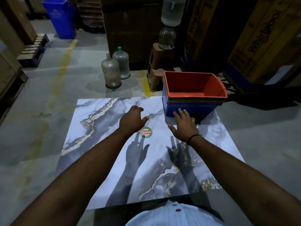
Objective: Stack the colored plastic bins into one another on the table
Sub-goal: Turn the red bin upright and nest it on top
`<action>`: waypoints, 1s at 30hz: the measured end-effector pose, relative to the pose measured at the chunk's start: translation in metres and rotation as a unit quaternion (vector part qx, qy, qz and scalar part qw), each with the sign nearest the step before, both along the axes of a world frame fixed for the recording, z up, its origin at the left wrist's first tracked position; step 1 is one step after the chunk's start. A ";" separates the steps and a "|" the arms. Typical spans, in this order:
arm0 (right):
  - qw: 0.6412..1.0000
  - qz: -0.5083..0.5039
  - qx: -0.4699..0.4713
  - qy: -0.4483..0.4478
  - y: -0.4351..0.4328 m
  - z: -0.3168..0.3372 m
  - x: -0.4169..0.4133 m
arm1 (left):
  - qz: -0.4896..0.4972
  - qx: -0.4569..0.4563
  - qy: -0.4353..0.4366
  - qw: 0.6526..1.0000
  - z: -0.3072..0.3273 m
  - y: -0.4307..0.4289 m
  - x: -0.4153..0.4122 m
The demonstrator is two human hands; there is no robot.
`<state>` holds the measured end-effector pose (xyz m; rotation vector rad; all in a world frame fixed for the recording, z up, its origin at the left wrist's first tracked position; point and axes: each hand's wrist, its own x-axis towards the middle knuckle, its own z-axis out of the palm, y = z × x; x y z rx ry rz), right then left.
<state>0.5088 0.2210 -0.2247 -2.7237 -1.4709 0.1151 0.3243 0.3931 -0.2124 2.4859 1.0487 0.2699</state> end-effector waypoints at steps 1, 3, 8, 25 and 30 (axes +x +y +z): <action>1.000 0.001 0.004 -0.001 -0.002 0.000 -0.001 | -0.001 -0.002 0.002 1.000 -0.001 -0.003 -0.002; 1.000 0.007 0.009 -0.001 -0.006 -0.002 -0.004 | -0.001 -0.002 0.007 1.000 -0.001 -0.010 -0.007; 1.000 0.026 0.000 0.008 -0.019 -0.007 0.000 | 0.013 -0.003 0.015 1.000 0.000 -0.027 -0.020; 0.990 -0.087 -0.068 0.083 -0.066 0.029 0.174 | 0.107 0.007 0.058 0.993 0.025 -0.141 -0.053; 0.986 -0.096 -0.083 0.111 -0.074 0.019 0.200 | 0.132 0.002 0.093 0.987 0.026 -0.168 -0.065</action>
